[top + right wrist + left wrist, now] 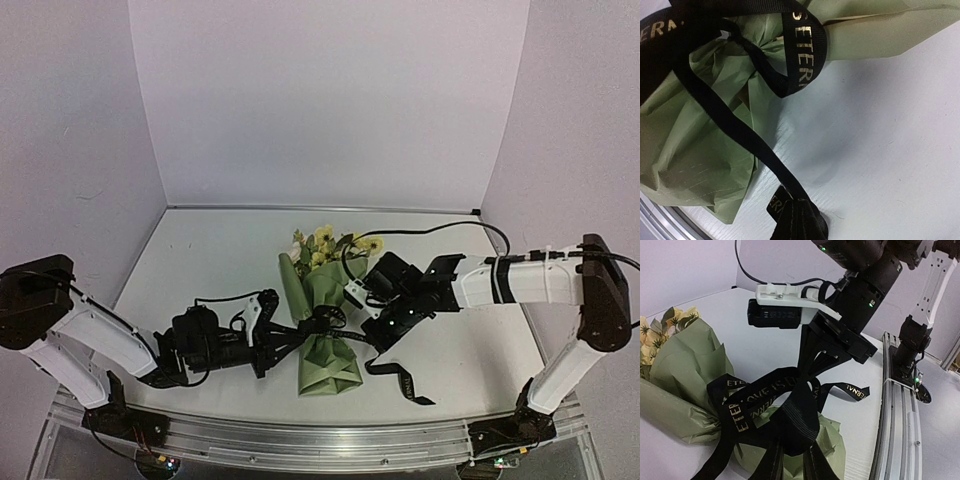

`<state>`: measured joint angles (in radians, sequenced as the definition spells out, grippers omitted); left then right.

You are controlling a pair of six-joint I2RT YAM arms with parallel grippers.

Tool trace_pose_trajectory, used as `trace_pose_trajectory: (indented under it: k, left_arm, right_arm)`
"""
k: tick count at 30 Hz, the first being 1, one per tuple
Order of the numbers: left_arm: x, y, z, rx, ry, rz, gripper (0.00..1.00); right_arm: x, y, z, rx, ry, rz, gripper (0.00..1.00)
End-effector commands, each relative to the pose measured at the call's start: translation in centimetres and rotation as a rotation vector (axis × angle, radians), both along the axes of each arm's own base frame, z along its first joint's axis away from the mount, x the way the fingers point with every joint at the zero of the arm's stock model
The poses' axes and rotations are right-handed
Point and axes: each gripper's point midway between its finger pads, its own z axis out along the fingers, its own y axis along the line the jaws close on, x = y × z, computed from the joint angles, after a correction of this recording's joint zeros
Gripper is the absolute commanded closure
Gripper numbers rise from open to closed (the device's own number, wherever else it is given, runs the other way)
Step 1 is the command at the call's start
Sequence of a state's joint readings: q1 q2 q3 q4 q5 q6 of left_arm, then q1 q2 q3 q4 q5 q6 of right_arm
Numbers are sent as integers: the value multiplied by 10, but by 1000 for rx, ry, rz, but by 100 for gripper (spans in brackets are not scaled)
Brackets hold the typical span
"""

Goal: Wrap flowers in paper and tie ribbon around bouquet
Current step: Cross the half-tied ribbon over the folded bouquet.

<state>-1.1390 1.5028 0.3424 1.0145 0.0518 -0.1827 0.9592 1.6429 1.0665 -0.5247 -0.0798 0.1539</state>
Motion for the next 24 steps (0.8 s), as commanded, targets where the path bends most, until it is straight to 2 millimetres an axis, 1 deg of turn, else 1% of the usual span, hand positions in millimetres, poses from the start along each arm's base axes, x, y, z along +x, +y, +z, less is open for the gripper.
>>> trace_pose_trajectory:
  k: [1,3,6,10,12,13,14,16,17,21,23,24]
  left_arm:
    - [-8,-25,8,125,-113,-91,85]
    - [-18,-38,2,204,-146,-160,85]
    - [-31,-55,-6,277,-178,-243,85]
    - [-42,-61,-26,361,-176,-302,84]
    - [-45,-59,-33,396,-173,-310,80]
    - [-45,-57,-36,409,-168,-310,75]
    - [-45,-55,-36,414,-165,-307,68]
    - [-43,-52,-29,395,-172,-286,59]
    - [-43,-49,-25,380,-178,-274,56]
    - [-37,-45,16,249,-219,-208,49]
    - [-27,-39,40,169,-225,-136,48]
    - [-20,-35,53,122,-223,-98,49]
  right_arm:
    - [14,10,11,-5,-55,4,100]
    - [18,10,11,-12,-66,0,100]
    - [24,11,12,-11,-69,-19,100]
    - [29,15,14,1,-67,-28,100]
    - [30,16,15,4,-66,-29,100]
    - [30,16,15,4,-66,-31,100]
    - [30,15,14,3,-64,-32,100]
    - [30,15,15,6,-64,-35,100]
    - [30,15,16,8,-64,-36,100]
    - [30,16,16,12,-61,-34,100]
    - [30,17,17,18,-59,-32,100]
    - [31,18,18,19,-60,-31,100]
